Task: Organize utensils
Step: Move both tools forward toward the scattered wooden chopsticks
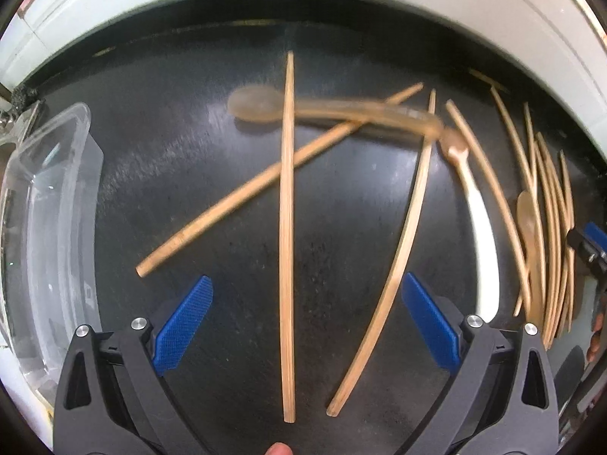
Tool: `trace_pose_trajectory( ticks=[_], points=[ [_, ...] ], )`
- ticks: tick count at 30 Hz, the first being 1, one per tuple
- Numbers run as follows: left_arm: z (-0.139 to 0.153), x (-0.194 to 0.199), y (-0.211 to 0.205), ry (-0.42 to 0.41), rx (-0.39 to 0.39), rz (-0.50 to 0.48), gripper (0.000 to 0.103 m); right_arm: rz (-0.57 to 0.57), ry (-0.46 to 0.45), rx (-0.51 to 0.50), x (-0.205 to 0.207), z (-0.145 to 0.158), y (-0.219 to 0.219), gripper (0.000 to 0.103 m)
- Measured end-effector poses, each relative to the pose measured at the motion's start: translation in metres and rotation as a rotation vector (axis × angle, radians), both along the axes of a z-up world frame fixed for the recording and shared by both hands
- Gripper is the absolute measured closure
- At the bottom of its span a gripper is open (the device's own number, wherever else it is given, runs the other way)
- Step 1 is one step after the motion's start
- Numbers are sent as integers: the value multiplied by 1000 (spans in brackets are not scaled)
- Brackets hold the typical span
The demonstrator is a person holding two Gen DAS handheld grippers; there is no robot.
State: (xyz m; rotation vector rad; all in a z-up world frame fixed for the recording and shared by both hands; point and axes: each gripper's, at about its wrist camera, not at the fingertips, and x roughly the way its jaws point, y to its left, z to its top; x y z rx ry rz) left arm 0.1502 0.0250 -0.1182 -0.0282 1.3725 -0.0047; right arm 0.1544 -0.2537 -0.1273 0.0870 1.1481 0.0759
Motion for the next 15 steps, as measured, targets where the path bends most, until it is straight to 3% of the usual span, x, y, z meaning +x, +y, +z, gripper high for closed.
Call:
trace_pose_trajectory(
  ticks=[4, 11, 15],
  points=[
    [-14, 6, -11, -17, 49, -26, 6, 17, -11, 50, 9, 3, 0, 5],
    [-21, 7, -14, -11, 50, -5, 6, -36, 56, 44, 2, -11, -17, 5],
    [-18, 7, -13, -5, 45, 0, 6, -23, 42, 13, -3, -8, -16, 5]
  ],
)
